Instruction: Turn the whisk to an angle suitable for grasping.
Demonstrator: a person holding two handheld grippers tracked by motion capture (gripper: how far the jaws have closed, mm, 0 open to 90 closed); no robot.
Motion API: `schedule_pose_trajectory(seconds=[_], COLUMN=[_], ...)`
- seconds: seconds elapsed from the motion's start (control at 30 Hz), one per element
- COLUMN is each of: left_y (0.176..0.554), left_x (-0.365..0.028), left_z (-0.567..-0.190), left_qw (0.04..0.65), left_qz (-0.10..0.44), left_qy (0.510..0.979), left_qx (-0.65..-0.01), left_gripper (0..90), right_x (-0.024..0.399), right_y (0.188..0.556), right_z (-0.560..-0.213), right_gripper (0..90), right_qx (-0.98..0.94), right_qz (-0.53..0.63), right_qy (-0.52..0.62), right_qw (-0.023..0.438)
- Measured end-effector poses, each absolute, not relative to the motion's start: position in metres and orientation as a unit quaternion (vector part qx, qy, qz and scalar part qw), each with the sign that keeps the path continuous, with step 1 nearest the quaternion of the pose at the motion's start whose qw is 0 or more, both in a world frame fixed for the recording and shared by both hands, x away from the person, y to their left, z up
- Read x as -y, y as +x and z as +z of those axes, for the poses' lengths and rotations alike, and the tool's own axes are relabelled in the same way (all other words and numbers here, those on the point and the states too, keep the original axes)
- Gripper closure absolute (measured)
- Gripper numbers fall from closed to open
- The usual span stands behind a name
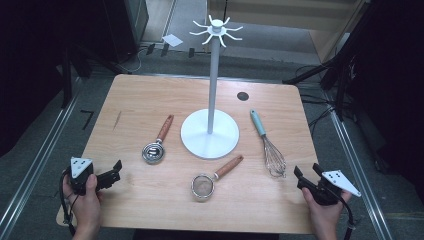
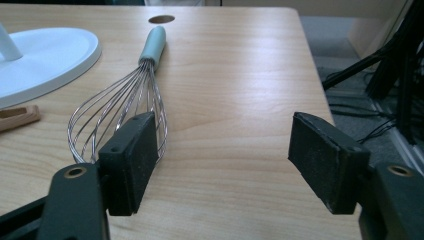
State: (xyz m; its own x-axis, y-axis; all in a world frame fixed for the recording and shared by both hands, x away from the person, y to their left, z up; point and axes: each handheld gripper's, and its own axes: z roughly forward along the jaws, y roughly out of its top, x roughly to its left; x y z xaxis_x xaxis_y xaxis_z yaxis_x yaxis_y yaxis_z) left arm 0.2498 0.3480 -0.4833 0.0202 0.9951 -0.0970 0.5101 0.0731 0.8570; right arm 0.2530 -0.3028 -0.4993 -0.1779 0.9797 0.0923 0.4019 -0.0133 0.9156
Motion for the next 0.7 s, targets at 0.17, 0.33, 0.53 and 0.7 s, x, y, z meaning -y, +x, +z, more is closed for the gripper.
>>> schedule_pose_trajectory(seconds=[0.17, 0.33, 0.53, 0.7], left_y=[0.253, 0.256, 0.258, 0.257], left_x=[-0.348, -0.347, -0.344, -0.345], left_z=[-0.483, -0.484, -0.484, -0.484], left_qw=[0.379, 0.37, 0.365, 0.365], left_qz=[0.313, 0.315, 0.318, 0.319], left_qy=[0.605, 0.608, 0.611, 0.611], left_qx=[-0.626, -0.628, -0.626, -0.626], left_gripper=[0.0, 0.0, 0.0, 0.0], right_x=[0.3, 0.298, 0.298, 0.285], right_y=[0.246, 0.244, 0.242, 0.244], right_z=[-0.49, -0.486, -0.475, -0.468], right_gripper=[30.6, 30.6, 37.1, 41.7], right_qx=[-0.624, -0.624, -0.633, -0.656], right_qz=[0.454, 0.467, 0.477, 0.468], right_qy=[0.529, 0.524, 0.511, 0.487], right_qw=[0.352, 0.343, 0.333, 0.337])
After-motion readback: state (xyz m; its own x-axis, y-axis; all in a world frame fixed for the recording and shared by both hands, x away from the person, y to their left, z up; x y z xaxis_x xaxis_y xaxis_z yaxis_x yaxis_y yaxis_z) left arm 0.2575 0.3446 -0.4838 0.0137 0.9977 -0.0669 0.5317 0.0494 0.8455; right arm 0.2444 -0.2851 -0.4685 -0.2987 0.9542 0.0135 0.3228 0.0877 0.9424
